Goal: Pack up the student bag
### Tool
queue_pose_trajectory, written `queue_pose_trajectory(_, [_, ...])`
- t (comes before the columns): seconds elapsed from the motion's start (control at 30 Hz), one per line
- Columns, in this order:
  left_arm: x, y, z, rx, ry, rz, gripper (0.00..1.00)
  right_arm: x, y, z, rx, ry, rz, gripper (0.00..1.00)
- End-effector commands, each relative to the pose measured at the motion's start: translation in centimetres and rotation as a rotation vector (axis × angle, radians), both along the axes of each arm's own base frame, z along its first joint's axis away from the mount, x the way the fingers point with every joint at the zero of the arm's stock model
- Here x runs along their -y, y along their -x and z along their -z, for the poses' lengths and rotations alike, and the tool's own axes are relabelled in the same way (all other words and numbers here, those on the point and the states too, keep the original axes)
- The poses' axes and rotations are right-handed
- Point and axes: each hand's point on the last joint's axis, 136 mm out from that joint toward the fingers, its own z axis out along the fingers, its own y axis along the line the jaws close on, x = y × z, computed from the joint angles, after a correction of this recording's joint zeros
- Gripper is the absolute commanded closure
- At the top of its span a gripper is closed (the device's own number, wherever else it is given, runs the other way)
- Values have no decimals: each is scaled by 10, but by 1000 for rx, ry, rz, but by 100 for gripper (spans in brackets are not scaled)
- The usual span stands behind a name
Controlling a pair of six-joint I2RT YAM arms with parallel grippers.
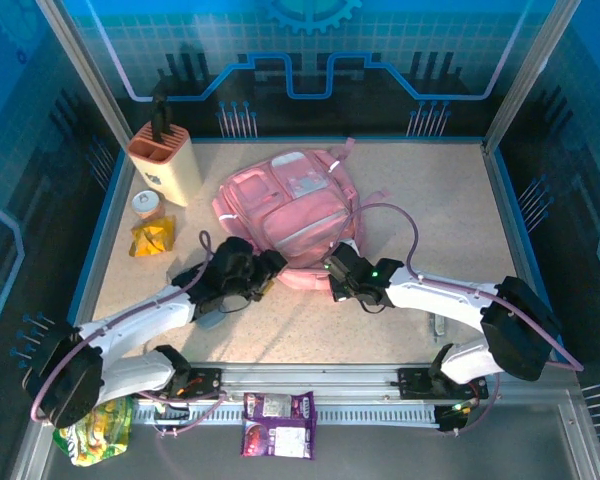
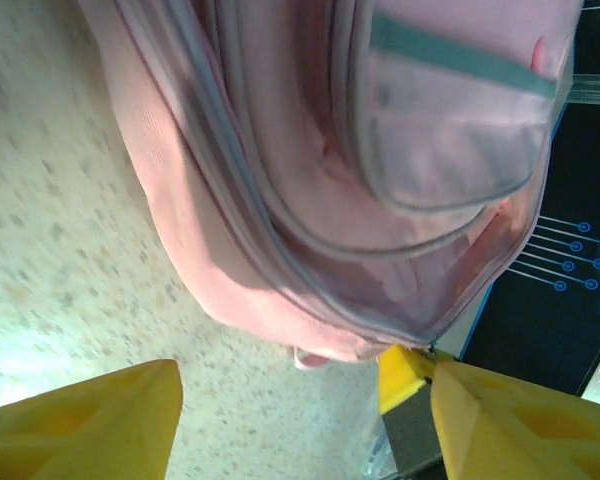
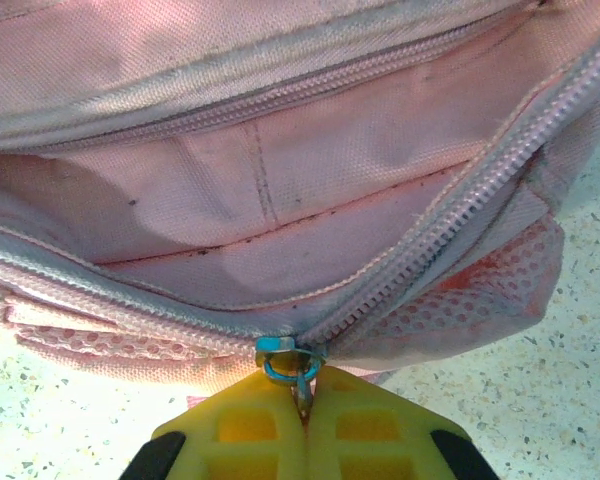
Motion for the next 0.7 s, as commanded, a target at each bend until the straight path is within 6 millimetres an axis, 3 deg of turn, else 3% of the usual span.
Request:
queue_pose_trajectory(0.0, [29, -15, -14, -14, 101, -112, 32, 4, 5, 6, -13, 9, 8, 100])
queue_pose_trajectory(0.13, [58, -24, -10, -44, 108, -126, 31, 3, 8, 9, -19, 6, 5, 100])
queue_pose_trajectory(0.37, [77, -31, 19, -125, 62, -176, 40, 4, 4, 7, 8, 5, 10, 100])
queue_pose_trajectory(0.5, [82, -35, 29, -141, 48, -177, 57, 1, 1, 5, 10, 10, 2, 100])
queue_pose_trajectory(0.67, [67, -33, 33, -125, -16, -200, 85, 4, 1, 2, 19, 26, 1, 100])
